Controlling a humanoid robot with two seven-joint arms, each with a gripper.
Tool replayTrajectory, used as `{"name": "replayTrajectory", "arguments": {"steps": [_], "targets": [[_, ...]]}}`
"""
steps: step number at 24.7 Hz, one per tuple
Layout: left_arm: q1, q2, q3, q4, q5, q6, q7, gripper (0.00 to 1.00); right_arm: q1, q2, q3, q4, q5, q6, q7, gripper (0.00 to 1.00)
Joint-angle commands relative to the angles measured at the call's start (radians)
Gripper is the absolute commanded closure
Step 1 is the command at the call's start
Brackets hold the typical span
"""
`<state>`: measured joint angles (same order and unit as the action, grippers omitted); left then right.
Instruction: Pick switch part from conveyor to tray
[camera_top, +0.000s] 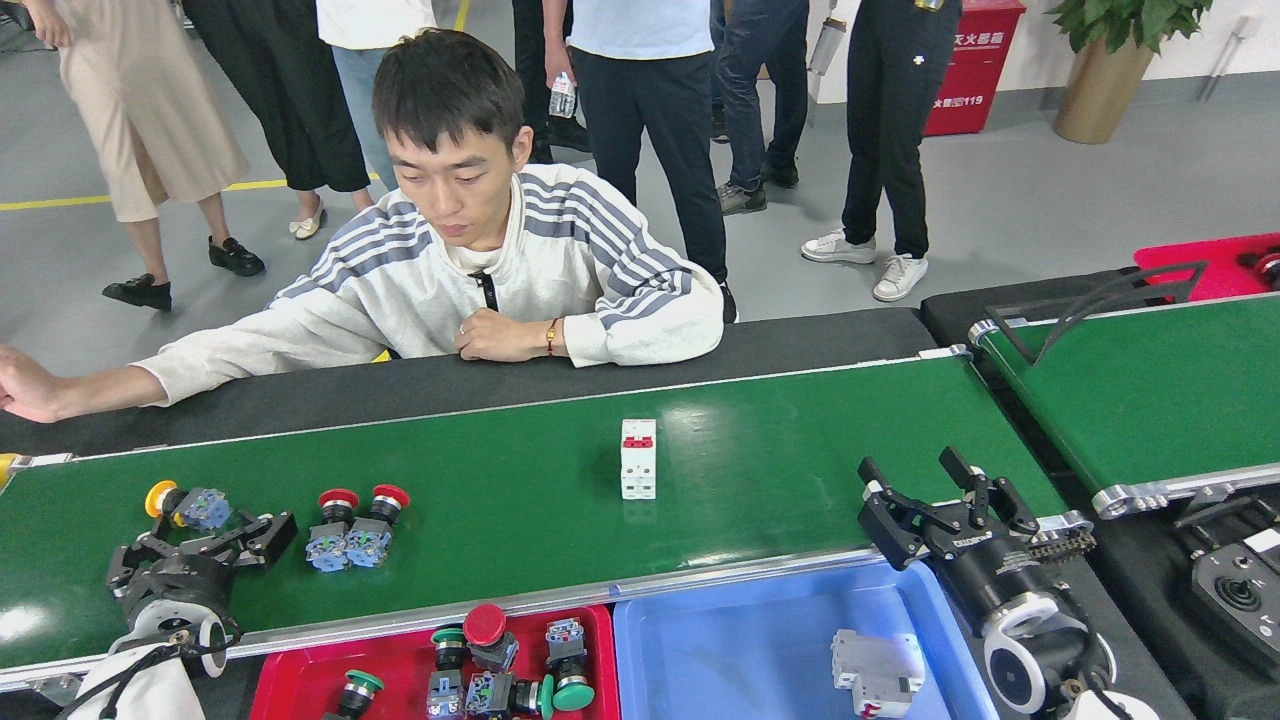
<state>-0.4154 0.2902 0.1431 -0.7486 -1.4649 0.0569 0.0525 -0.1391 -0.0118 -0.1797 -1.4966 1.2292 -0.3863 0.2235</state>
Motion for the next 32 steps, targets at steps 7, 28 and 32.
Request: {"name": "replayTrajectory", "arguments": {"steps": [7,28,32], "targets": [[-0.065,0.012,0.016,0.04,0.003,0.043,0.017,0.16,-0.007,-0.01,0.002,0.01,-0.017,-0.049,-0.012,0.0],[0.213,0.01,0.012,-0.446,0.058,-0.38,0.087,0.89,-0.002,-0.02,-0.009,0.015,-0.02,-0.068,-0.012,0.0],[0.418,0.004,0.015,-0.718,0.074,-0.617,0.087,0.85,0.0,-0.027,-0.043,0.007,-0.023,-0.063,-0.012,0.0]]}}
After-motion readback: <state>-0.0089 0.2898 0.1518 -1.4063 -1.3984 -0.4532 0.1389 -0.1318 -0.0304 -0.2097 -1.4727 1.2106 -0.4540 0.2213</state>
